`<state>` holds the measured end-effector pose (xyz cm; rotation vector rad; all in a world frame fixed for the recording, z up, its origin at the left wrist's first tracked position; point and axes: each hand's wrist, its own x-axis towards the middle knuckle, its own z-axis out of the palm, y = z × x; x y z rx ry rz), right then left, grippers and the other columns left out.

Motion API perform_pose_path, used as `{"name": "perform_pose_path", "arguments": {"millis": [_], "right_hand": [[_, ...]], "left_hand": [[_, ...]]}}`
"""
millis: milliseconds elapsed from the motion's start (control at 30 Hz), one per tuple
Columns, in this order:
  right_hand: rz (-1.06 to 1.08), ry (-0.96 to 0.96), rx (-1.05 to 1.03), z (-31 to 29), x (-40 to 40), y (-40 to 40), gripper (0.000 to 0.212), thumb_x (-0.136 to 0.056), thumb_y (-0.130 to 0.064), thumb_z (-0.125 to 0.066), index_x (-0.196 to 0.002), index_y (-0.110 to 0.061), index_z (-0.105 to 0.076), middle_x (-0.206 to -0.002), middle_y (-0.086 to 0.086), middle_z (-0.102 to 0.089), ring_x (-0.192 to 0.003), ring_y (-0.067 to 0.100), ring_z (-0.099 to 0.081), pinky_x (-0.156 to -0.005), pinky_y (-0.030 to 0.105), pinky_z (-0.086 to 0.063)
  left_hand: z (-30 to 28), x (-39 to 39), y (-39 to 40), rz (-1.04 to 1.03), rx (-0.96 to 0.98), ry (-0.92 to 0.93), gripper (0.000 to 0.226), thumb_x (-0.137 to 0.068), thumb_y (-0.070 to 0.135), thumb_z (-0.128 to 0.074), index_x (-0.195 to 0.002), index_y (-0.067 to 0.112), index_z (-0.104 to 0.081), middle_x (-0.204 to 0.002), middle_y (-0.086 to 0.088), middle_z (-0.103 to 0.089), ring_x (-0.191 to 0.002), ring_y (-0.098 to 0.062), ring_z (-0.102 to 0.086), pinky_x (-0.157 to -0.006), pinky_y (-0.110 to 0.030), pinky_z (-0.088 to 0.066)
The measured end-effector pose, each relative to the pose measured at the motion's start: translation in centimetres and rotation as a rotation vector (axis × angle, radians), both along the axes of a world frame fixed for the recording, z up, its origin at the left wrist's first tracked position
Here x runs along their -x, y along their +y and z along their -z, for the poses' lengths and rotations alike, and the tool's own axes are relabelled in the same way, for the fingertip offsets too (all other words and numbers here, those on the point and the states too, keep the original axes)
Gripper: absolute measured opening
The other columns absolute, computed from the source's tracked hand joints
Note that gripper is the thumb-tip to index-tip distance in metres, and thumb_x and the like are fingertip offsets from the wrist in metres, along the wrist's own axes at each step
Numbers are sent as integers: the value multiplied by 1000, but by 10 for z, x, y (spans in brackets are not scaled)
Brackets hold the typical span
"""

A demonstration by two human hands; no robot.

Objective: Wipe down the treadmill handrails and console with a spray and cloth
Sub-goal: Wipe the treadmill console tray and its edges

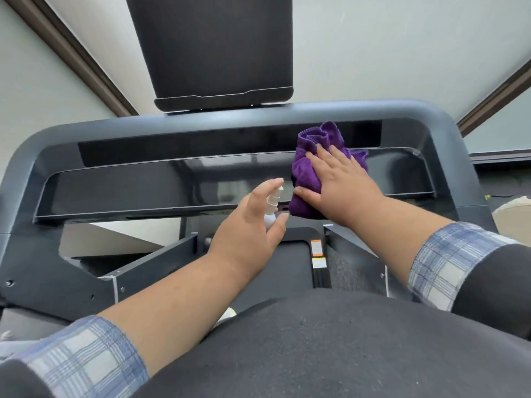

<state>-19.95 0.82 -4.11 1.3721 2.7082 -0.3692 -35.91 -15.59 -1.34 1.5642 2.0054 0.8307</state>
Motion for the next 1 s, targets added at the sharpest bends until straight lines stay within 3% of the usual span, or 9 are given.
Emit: {"name": "perform_pose_path", "arguments": {"millis": [167,333,500,600,733,833,1000], "right_hand": [[89,-26,-11,-2,-56,18,93,-84,-83,-18,-159,-28,-17,-168,-2,-11,-154,21,-8,-124,48,-12],[180,-20,-39,0,-96,30,90,-87,-81,-21,-158,-26,-24,-167,-1,-16,-153,22,-12,-124,48,-15],[207,-13,-64,2,-100,29,90,-86,-80,-20,-156,-23,-30,-166,1,-20,-153,23,-14,-123,50,-16],[240,-27,-56,0,-87,26,91,-85,-79,-19,-157,-24,-27,-167,4,-18,-153,26,-13,-123,53,-15],[122,-32,-34,-2,-47,7,96,-78,-80,-14,-158,-27,-22,-168,1,-13,-154,27,-10,-122,54,-13],[22,-18,-11,-2,-27,-1,96,-75,-77,-10,-159,-31,-21,-168,-1,-12,-154,25,-9,-122,55,-12],[43,-18,-38,-1,-74,20,94,-76,-88,-15,-156,-39,-22,-167,-8,-13,-154,21,-8,-118,62,-11]], "left_hand": [[0,-24,11,57,-3,-35,63,-94,33,-63,-133,61,-23,-116,14,-53,-92,-14,-59,-80,-37,-52],[4,-31,8,62,4,-32,63,-94,35,-62,-133,63,-21,-109,20,-51,-84,-8,-56,-73,-29,-47],[0,-31,13,81,-12,-6,62,-94,36,-61,-134,62,-21,-107,19,-48,-79,-6,-54,-68,-27,-44],[-2,-31,16,81,-18,7,63,-94,36,-62,-135,61,-22,-107,22,-44,-80,3,-52,-64,-20,-40],[-1,-41,21,118,-6,22,63,-93,33,-64,-137,56,-24,-115,16,-50,-84,-2,-50,-68,-23,-40],[1,-53,24,142,5,31,62,-92,33,-65,-137,54,-26,-129,10,-56,-98,-4,-52,-76,-25,-42],[2,-69,28,182,22,36,63,-92,35,-63,-135,59,-23,-130,11,-55,-96,-1,-45,-77,-27,-42]]}}
